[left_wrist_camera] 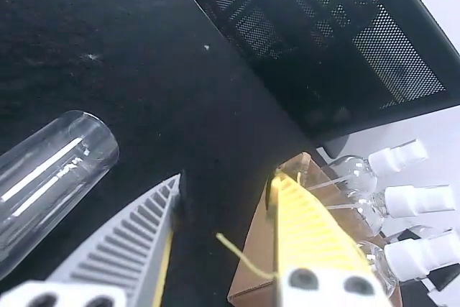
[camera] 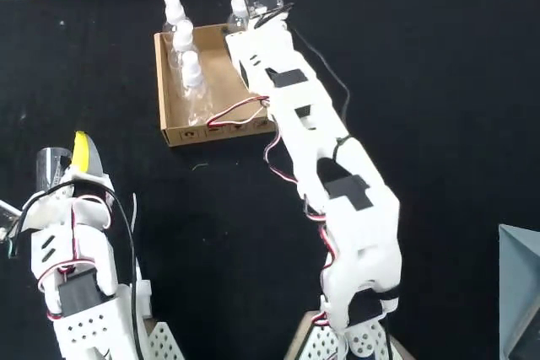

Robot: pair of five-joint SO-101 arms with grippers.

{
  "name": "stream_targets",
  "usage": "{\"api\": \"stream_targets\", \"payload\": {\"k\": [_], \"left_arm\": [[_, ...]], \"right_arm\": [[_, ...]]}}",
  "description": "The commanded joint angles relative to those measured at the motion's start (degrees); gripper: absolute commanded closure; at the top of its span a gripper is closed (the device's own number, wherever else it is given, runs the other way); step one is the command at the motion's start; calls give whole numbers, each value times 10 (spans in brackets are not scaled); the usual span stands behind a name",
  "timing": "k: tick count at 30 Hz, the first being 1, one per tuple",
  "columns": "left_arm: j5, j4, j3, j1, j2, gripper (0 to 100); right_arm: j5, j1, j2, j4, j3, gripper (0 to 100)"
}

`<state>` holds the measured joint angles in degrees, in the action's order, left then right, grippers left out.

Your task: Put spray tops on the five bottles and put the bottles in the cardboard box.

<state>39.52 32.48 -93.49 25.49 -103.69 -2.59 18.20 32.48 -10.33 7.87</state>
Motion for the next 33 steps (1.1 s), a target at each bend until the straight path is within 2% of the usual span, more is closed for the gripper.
{"api": "stream_targets", "payload": {"k": [1,15,24,33], "left_arm": [[-5,-2,8,1,-9,819],[-5,-2,7,1,-9,819],[-5,-2,7,0,-9,819],[-5,-2,7,0,-9,819]], "right_arm": [[4,-14,2,17,53,986],[4,-11,42,16,52,985],[4,-9,41,16,28,852],[4,-8,38,13,27,832]]}}
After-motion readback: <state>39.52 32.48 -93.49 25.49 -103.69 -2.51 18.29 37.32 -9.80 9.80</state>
